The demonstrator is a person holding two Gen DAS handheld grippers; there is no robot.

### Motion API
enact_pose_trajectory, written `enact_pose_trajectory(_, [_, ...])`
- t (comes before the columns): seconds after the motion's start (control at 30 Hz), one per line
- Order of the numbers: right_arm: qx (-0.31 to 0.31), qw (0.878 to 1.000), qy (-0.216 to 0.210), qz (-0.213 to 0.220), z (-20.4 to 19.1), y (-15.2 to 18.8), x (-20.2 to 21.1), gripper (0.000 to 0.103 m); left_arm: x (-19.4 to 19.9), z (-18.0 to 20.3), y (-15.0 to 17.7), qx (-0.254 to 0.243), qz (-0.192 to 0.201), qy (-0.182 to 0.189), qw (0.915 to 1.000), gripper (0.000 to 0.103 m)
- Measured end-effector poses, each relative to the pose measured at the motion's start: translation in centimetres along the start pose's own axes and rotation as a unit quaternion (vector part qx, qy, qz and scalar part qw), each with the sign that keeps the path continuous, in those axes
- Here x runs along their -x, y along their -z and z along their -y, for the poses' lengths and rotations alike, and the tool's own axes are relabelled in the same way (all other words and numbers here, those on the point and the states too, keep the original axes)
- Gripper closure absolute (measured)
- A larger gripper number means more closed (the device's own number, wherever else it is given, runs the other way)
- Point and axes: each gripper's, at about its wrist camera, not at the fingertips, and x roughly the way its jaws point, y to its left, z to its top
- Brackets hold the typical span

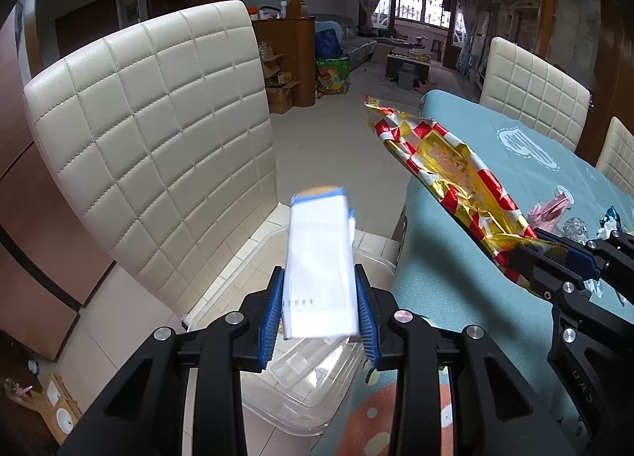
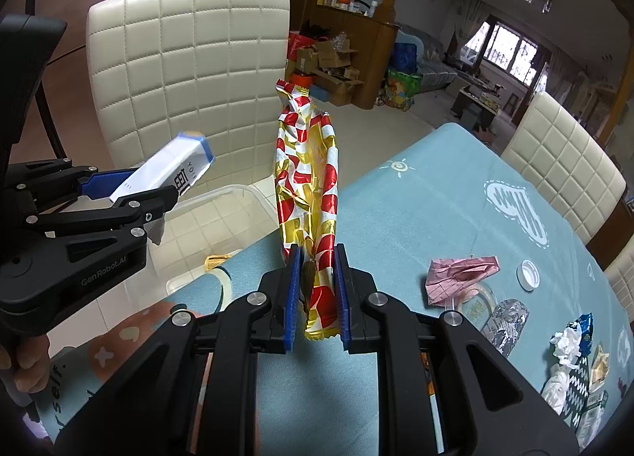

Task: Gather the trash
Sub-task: 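Open the left tool to drop the white carton into the bin, then open the right tool to drop the red-and-gold wrapper into the bin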

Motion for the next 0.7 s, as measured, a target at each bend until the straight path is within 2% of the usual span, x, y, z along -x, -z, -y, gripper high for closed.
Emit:
enact_pose_trajectory(0.03, [-0.001,1.0,-0.001,-0.001,0.1,0.0,-0.1,0.085,-0.1,-0.1,0.0,0.002,-0.003,0.002,1.0,0.067])
enact_pose_trajectory(0.1, [-0.003,1.0,-0.003,-0.005,0.2,0.1,-0.4,0.084,-0.4,-0.2,-0.1,0.006,-0.013,-0.004,0.9999,0.054])
enact_pose_trajectory(0.13, [-0.004,1.0,-0.004,-0.007,0.3,0.1,-0.5,0.085,-0.5,-0.2,-0.1,0.007,-0.015,-0.007,0.9998,0.042])
enact_pose_trajectory(0.17, [-0.005,1.0,-0.005,-0.009,0.3,0.2,-0.7,0.085,-0.5,-0.3,-0.2,0.007,-0.014,-0.007,0.9998,0.034])
enact_pose_trajectory(0.7, [0.006,1.0,-0.021,-0.008,-0.7,-0.2,-0.8,0.082,0.1,-1.2,0.5,0.007,-0.007,-0.029,0.9995,0.032])
